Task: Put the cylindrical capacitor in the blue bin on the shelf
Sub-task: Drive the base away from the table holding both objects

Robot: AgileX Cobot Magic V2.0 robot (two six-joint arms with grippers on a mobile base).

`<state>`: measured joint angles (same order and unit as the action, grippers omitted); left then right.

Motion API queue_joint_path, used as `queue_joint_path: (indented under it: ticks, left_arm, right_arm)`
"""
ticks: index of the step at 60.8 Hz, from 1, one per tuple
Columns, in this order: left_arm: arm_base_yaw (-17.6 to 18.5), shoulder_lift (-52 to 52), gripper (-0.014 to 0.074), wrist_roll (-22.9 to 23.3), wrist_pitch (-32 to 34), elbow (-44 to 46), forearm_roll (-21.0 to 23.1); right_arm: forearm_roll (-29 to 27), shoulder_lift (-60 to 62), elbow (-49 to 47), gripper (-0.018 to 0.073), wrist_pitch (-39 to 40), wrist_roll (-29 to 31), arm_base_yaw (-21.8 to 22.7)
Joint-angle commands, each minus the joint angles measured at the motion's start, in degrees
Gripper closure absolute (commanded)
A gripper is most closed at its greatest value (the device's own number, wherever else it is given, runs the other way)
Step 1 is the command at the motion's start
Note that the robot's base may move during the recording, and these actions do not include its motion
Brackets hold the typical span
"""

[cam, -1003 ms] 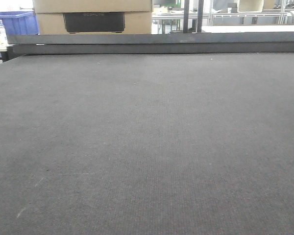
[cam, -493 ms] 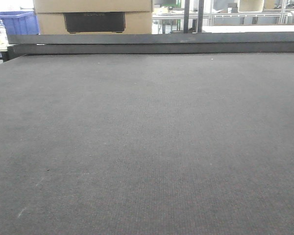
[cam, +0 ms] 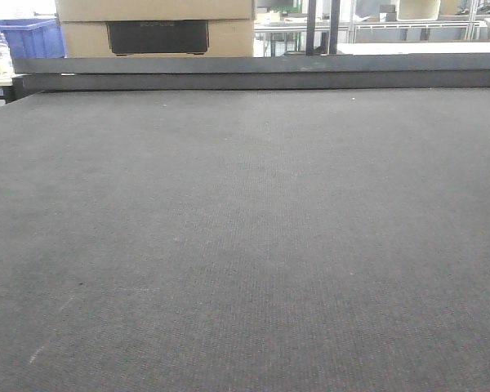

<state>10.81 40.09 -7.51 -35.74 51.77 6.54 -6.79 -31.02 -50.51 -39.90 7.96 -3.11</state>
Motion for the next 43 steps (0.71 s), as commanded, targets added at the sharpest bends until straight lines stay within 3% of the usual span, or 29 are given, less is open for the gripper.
queue_joint_path:
  ticks: [1,43]
  left_arm:
    - [0.46,-0.25,0.0707,-0.25,1.36,0.34,0.44]
    - [0.46,-0.25,0.0707,-0.25,1.36,0.34,0.44]
  right_arm:
    - [0.51,0.3,-0.55,0.0721,0.97,0.04,0.04]
    - [0.51,0.18,-0.55,0.0721,0.97,0.04,0.04]
